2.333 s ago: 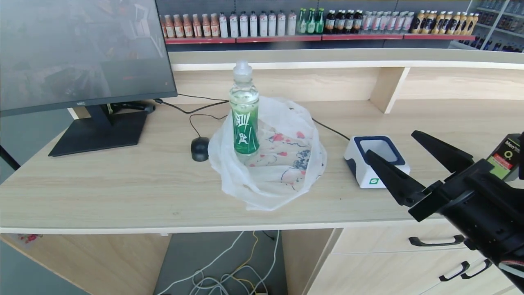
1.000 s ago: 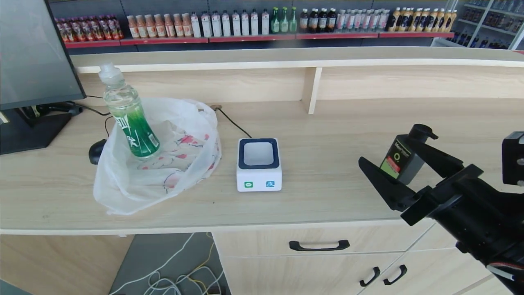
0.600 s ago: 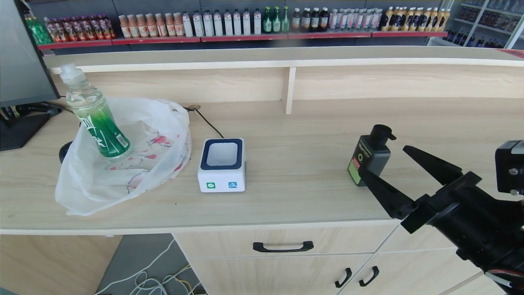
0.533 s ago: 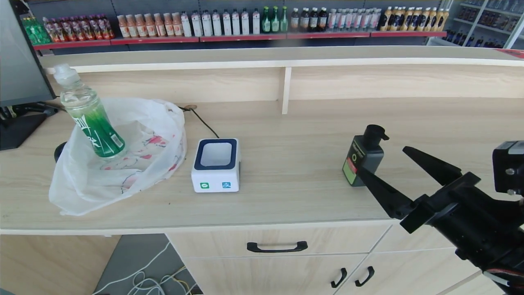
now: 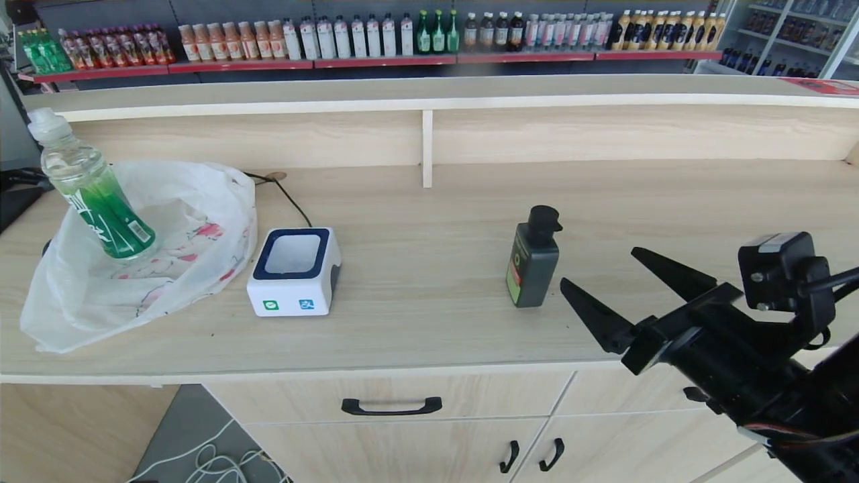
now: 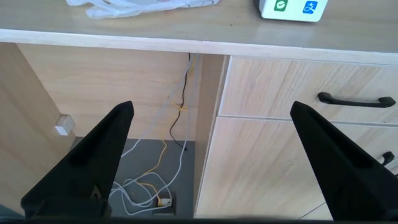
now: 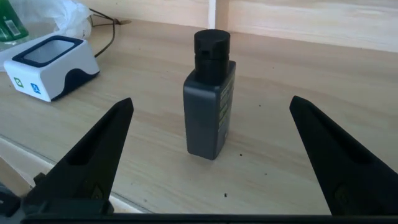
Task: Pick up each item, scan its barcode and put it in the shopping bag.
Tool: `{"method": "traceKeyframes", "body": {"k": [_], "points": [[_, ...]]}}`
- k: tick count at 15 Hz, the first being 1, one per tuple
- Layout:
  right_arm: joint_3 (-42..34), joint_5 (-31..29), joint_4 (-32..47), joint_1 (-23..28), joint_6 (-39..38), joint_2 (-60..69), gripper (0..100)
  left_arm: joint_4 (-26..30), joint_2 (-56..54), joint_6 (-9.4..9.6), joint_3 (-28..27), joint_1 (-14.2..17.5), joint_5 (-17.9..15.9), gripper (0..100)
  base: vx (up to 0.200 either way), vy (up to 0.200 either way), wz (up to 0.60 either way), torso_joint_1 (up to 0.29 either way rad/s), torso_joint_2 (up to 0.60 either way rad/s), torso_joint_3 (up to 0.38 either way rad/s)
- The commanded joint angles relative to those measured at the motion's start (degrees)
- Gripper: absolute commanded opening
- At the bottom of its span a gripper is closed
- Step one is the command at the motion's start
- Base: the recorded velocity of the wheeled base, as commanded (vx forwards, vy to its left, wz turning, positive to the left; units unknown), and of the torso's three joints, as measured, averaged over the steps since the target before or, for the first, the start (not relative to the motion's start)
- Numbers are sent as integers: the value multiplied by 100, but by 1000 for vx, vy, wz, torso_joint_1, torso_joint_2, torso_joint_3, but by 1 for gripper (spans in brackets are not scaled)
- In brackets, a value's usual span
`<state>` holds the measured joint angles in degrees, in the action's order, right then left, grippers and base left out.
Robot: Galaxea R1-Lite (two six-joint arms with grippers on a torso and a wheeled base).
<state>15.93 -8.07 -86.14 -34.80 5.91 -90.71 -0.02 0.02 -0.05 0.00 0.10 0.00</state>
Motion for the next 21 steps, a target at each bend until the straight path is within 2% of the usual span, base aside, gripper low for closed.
{"method": "traceKeyframes", "body": {"k": [1, 21], "points": [[200, -2, 1, 26, 15, -368, 100, -6, -2, -4, 0, 8, 0, 100, 0, 0, 0, 0, 0, 0], [841, -37, 27, 114, 156, -1274, 100, -6, -2, -4, 0, 8, 0, 100, 0, 0, 0, 0, 0, 0]]}}
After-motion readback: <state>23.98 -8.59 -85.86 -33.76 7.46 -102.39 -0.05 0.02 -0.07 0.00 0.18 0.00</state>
